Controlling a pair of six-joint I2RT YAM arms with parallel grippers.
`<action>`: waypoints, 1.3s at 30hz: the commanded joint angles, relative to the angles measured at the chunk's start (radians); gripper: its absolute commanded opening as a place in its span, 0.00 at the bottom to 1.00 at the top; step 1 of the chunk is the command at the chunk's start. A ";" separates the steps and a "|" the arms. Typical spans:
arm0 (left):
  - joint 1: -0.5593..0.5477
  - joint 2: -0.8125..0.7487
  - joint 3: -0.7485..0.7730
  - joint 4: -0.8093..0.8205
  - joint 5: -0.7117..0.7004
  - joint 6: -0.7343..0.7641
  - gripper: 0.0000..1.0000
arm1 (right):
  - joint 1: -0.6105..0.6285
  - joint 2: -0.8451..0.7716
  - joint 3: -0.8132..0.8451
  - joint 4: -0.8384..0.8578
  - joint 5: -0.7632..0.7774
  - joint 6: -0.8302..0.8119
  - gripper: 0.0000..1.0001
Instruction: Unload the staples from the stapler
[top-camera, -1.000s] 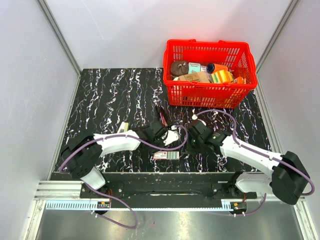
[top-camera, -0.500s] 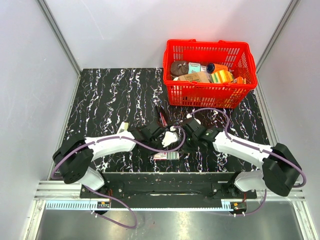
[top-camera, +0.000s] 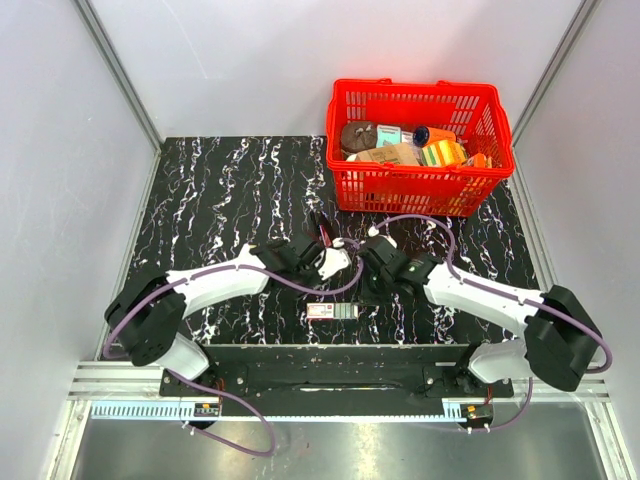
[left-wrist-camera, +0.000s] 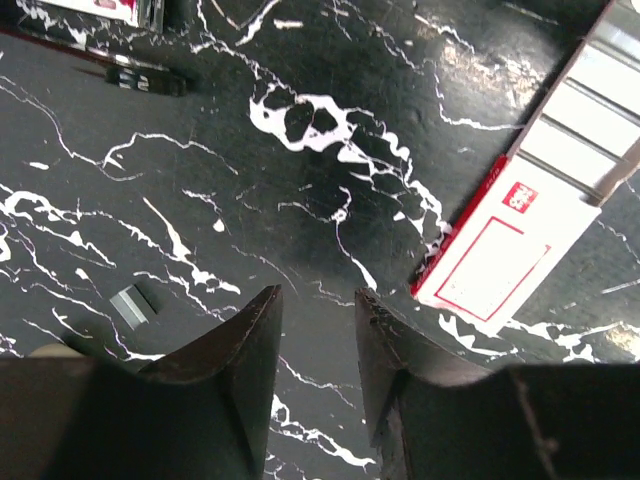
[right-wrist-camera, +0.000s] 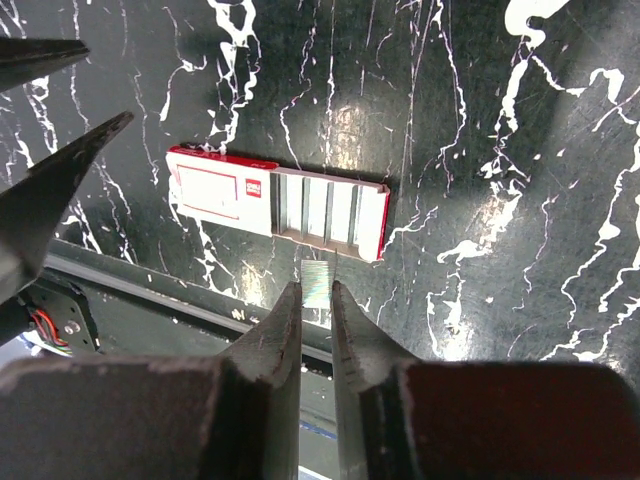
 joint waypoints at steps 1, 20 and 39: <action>-0.007 0.042 0.046 0.073 -0.042 -0.008 0.40 | 0.019 -0.078 -0.026 0.014 0.034 0.024 0.00; -0.094 0.047 -0.062 0.105 -0.071 0.000 0.38 | 0.019 -0.122 -0.062 0.008 0.051 0.056 0.00; 0.152 -0.196 0.113 -0.128 0.079 -0.002 0.64 | 0.086 0.023 0.061 -0.070 0.129 0.050 0.00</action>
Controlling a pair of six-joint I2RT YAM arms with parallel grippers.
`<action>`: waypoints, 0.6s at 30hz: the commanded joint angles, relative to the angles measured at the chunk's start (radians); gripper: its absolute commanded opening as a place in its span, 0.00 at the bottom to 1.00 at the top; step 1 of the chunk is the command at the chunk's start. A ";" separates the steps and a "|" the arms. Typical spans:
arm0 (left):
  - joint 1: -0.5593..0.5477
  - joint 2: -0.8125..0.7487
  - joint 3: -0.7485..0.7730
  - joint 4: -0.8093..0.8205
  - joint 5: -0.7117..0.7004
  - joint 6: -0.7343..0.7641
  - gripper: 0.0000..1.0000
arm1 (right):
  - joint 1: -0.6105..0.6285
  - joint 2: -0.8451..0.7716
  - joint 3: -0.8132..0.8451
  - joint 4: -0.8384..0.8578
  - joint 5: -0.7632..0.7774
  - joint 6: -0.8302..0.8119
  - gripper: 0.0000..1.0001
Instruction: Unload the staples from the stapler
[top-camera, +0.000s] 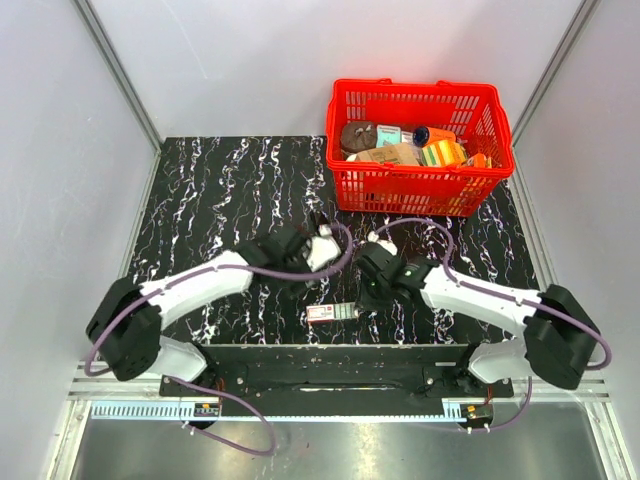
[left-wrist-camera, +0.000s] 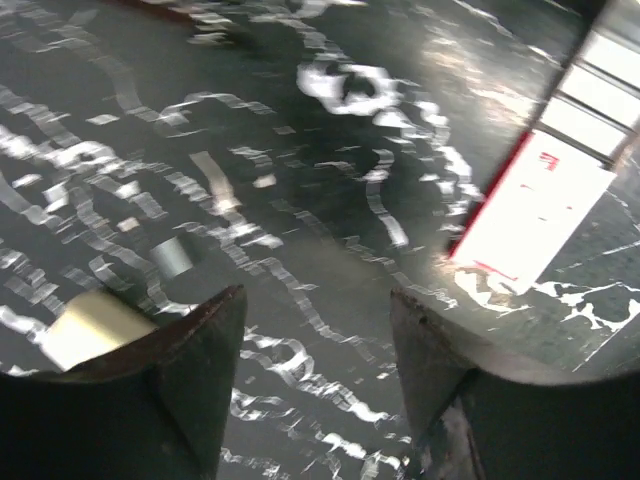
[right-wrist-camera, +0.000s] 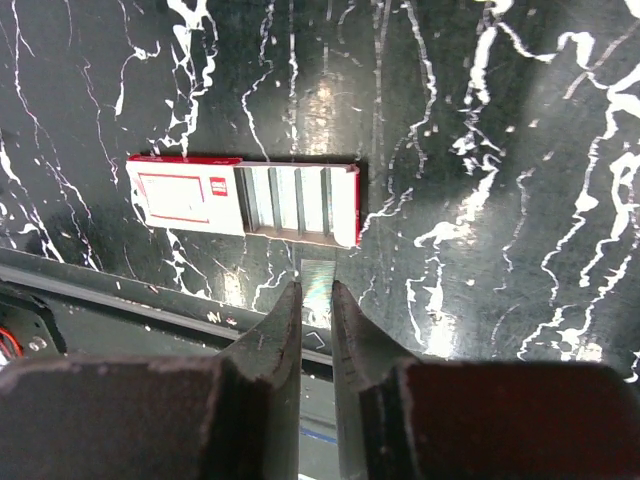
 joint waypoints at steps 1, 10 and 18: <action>0.201 -0.155 0.142 -0.107 0.134 -0.007 0.66 | 0.074 0.084 0.112 -0.038 0.088 0.009 0.00; 0.437 -0.346 0.083 -0.173 0.248 -0.001 0.99 | 0.177 0.274 0.253 -0.107 0.262 0.105 0.00; 0.467 -0.400 0.024 -0.159 0.254 -0.020 0.99 | 0.238 0.425 0.359 -0.185 0.310 0.146 0.00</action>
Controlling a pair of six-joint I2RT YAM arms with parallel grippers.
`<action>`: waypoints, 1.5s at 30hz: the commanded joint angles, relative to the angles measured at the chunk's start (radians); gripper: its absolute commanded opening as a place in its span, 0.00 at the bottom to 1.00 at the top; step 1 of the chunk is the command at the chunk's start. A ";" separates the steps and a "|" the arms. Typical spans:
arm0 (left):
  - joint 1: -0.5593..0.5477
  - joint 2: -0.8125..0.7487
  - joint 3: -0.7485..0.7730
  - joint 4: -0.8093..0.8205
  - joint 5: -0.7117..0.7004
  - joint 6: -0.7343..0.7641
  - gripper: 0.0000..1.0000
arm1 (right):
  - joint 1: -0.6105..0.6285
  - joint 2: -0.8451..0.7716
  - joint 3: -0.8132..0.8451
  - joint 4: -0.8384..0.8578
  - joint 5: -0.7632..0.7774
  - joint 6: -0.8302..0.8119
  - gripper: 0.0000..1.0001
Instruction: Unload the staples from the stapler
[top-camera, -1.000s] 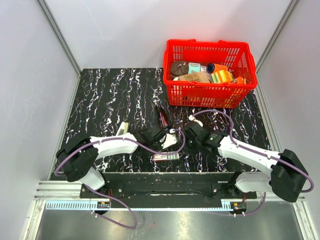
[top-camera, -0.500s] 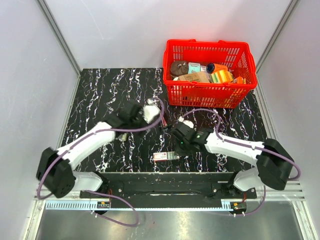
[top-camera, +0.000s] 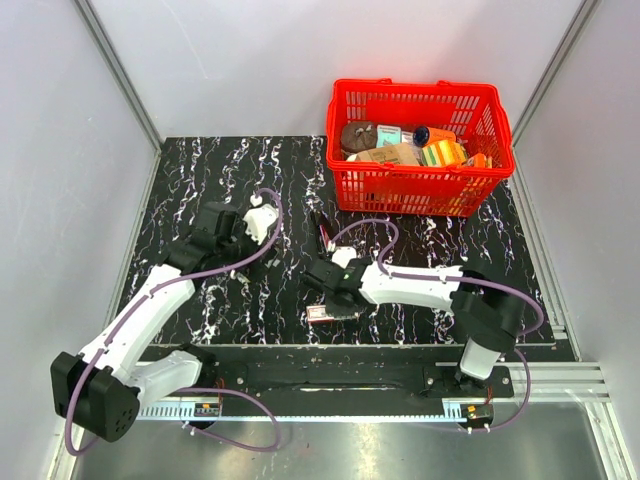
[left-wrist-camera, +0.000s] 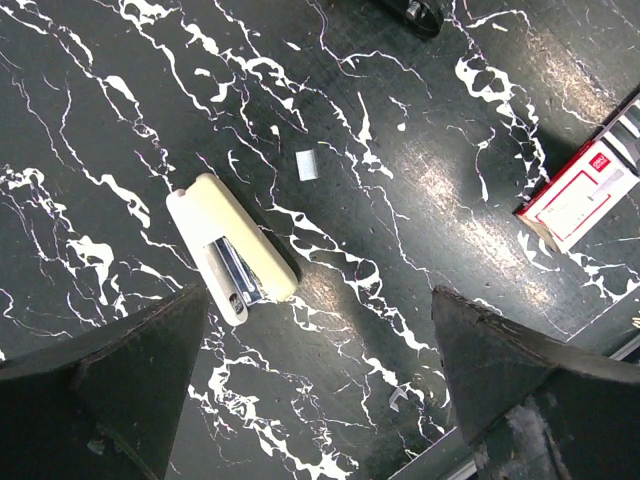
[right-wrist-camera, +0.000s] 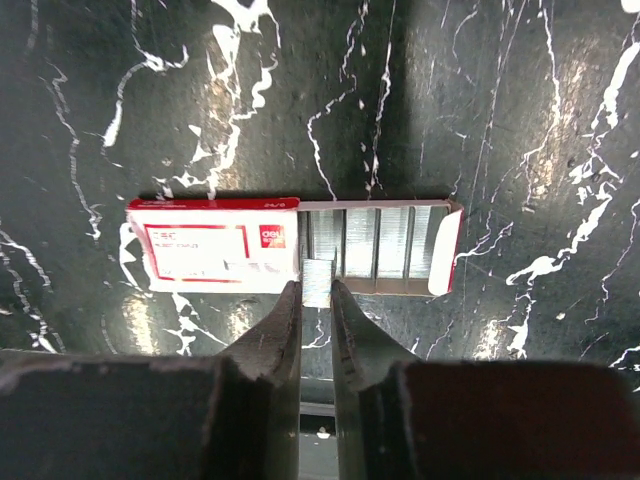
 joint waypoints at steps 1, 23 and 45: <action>0.013 -0.018 -0.003 0.010 0.027 -0.013 0.99 | 0.027 0.018 0.037 -0.049 0.080 0.049 0.00; 0.016 -0.008 -0.011 0.007 0.059 -0.005 0.99 | 0.029 0.040 0.032 -0.031 0.092 0.017 0.00; 0.016 -0.049 -0.022 0.004 0.108 0.004 0.99 | 0.029 0.064 0.048 -0.022 0.089 0.006 0.04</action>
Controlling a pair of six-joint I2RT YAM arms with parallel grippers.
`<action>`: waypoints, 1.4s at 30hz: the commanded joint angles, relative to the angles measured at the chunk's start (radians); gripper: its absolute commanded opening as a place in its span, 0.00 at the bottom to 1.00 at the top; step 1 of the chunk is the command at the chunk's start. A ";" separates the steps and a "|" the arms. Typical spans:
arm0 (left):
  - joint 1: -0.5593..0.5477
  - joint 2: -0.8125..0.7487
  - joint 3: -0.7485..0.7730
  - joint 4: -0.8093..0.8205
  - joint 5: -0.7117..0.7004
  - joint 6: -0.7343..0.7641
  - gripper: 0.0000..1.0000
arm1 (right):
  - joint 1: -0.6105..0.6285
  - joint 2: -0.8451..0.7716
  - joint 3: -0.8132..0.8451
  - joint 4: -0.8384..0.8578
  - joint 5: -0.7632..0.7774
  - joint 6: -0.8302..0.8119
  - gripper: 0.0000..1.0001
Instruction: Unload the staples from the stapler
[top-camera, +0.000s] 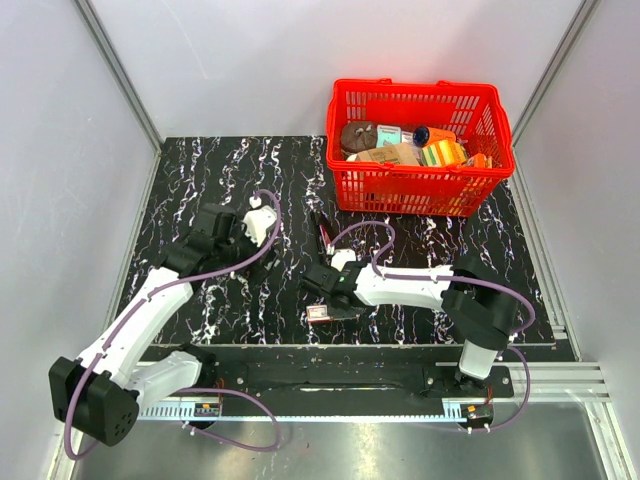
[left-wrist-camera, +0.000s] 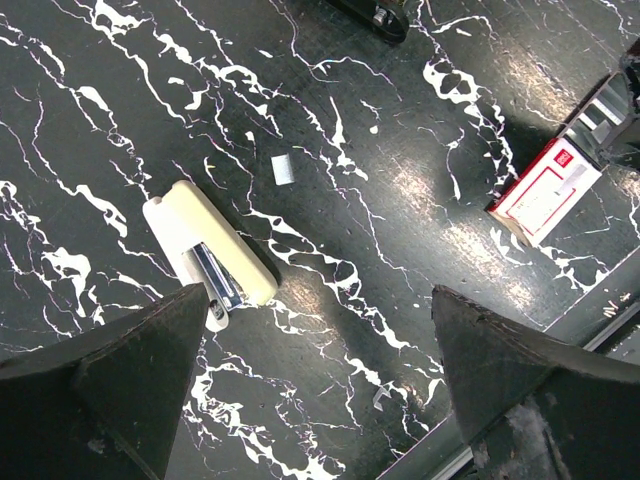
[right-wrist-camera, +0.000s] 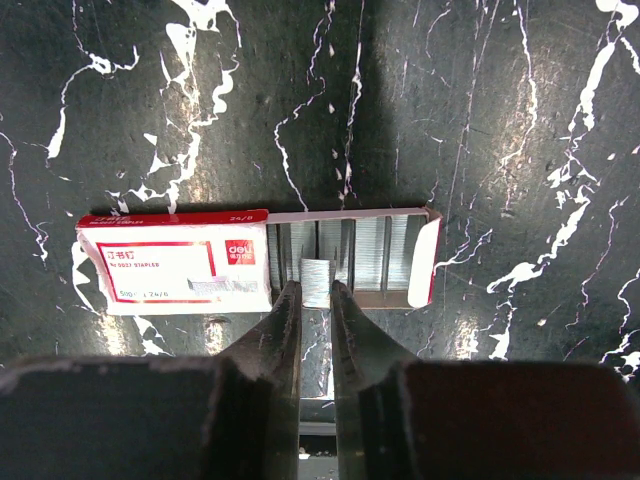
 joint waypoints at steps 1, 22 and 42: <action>0.004 -0.032 -0.008 0.007 0.047 0.008 0.99 | 0.004 0.011 0.043 0.008 0.036 0.000 0.05; 0.004 -0.035 0.001 -0.001 0.082 0.016 0.99 | 0.002 0.011 0.052 -0.002 0.061 -0.033 0.16; 0.004 -0.019 0.019 -0.018 0.123 0.014 0.99 | 0.002 0.032 0.033 0.062 0.001 -0.091 0.22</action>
